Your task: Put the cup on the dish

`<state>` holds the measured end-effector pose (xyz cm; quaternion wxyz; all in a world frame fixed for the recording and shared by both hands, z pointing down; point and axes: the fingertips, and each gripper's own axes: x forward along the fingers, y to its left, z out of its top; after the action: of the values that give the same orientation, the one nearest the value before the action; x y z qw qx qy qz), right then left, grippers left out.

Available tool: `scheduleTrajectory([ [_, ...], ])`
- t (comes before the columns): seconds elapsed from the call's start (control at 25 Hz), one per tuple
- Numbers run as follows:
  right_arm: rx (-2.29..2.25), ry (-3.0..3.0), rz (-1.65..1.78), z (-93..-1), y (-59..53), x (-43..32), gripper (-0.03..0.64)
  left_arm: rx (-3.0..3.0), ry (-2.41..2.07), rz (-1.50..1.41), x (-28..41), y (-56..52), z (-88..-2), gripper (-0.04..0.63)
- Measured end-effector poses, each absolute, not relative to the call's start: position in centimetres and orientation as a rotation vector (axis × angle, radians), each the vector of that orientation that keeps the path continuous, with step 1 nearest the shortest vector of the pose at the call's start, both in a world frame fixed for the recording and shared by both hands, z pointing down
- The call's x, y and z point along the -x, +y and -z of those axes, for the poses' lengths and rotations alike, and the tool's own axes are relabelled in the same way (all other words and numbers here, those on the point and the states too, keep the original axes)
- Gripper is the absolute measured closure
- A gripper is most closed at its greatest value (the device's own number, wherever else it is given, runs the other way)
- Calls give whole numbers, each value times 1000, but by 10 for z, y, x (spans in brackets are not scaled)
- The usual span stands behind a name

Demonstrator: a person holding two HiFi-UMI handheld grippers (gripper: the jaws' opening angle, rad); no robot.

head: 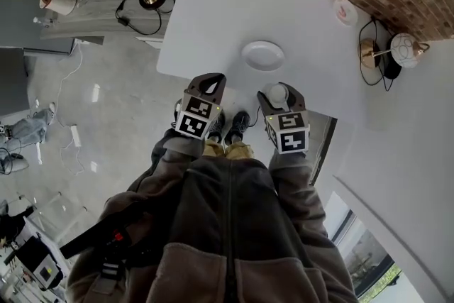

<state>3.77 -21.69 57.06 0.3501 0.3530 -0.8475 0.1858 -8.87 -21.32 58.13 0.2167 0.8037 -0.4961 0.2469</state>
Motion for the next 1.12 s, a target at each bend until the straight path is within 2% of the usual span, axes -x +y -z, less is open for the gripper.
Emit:
scheduleTrajectory([
  [1.12,-872,-2139,-439,-722,-309,-29,357,-1978,-1394,-752,126,-224,-686,589],
])
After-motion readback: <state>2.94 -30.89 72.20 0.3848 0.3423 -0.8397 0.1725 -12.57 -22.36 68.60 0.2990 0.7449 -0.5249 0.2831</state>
